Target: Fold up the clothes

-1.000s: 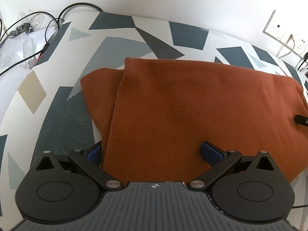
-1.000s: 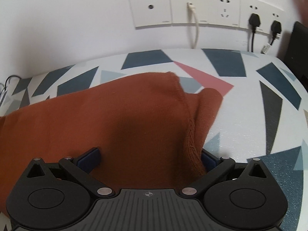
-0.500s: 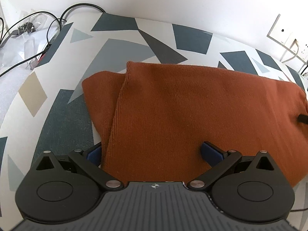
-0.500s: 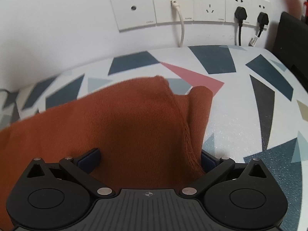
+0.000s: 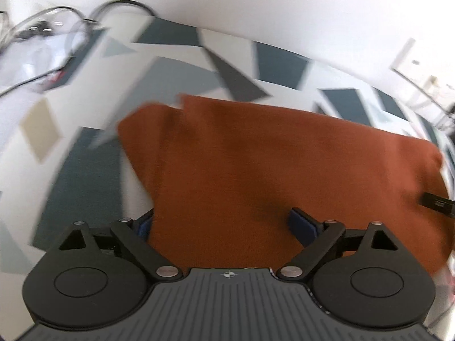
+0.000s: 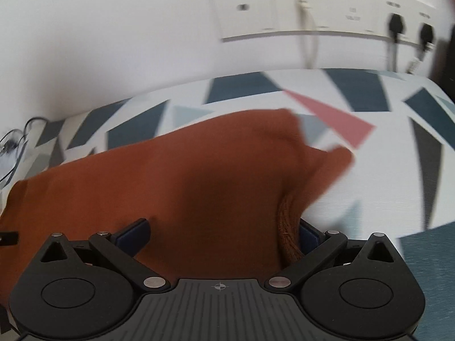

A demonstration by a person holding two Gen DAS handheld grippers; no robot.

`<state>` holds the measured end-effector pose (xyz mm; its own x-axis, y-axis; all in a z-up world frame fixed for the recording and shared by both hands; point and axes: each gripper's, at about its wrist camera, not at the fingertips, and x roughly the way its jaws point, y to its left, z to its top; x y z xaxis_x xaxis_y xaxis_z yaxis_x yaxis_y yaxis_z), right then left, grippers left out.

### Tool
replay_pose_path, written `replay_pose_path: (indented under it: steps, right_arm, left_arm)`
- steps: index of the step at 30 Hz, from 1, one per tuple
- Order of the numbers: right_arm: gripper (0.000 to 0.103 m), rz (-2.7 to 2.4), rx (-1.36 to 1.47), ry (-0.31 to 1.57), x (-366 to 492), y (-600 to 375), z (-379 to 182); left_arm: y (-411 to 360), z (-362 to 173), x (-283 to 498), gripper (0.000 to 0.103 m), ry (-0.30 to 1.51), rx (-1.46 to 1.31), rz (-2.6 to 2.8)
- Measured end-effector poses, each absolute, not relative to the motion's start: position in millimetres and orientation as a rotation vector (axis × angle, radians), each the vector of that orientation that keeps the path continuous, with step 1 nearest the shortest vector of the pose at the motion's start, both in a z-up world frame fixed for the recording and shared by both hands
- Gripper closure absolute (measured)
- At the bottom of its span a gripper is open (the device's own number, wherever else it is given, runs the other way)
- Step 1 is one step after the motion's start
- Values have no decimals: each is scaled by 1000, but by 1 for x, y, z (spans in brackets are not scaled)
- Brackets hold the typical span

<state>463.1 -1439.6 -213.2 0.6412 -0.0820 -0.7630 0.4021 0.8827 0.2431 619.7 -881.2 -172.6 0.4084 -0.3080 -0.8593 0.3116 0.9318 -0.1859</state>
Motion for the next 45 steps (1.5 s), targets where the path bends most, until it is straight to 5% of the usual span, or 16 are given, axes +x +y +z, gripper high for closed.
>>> replay_pose_path:
  steps: [6,11,13,15,18,23,26,28,36,40,41,42,43,44,45]
  right_arm:
    - [1,-334,364,867,464,-1443,-211]
    - [1,-375,332,876,461,-1447,-214]
    - [12,-365,313,866,463,-1437,-213]
    - [46,-349,325,854,463,-1429,-208]
    - [65,-328,383,847,462,-1424,-202]
    - [66,-202,425,873,448,-1414,-194]
    - [64,-130,422,938,434,-1411,-193]
    - [58,-127,421,954,427,-1413,-194]
    - [2,-113,333,964,433,-1403,-199]
    - [1,-138,192,965,439,-1381,-203]
    - [2,-144,203,954,440,-1379,-202]
    - [8,-150,214,942,441,-1376,-200]
    - [32,-156,225,931,442,-1374,-198]
    - [65,-143,252,919,443,-1373,-195]
    - [66,-129,272,914,444,-1372,-192]
  left_arm:
    - [-886,-176,618,0,1072,59,-431]
    - [-897,-178,614,1,1047,81,-380]
    - [-899,-173,611,23,1038,76,-387]
    - [-901,-166,605,50,1031,75,-407]
    - [-899,-162,601,54,1050,39,-398]
    - [-881,-153,586,56,1128,27,-392]
    - [-863,-156,576,52,1175,-3,-404]
    - [-854,-159,571,38,1203,-29,-392]
    - [-861,-167,565,4,1179,58,-373]
    - [-872,-171,560,5,1120,83,-330]
    - [-875,-169,558,10,1104,78,-328]
    - [-878,-165,556,34,1092,69,-336]
    - [-880,-160,554,57,1088,54,-358]
    - [-884,-156,552,57,1088,54,-361]
    - [-887,-153,550,58,1079,77,-344]
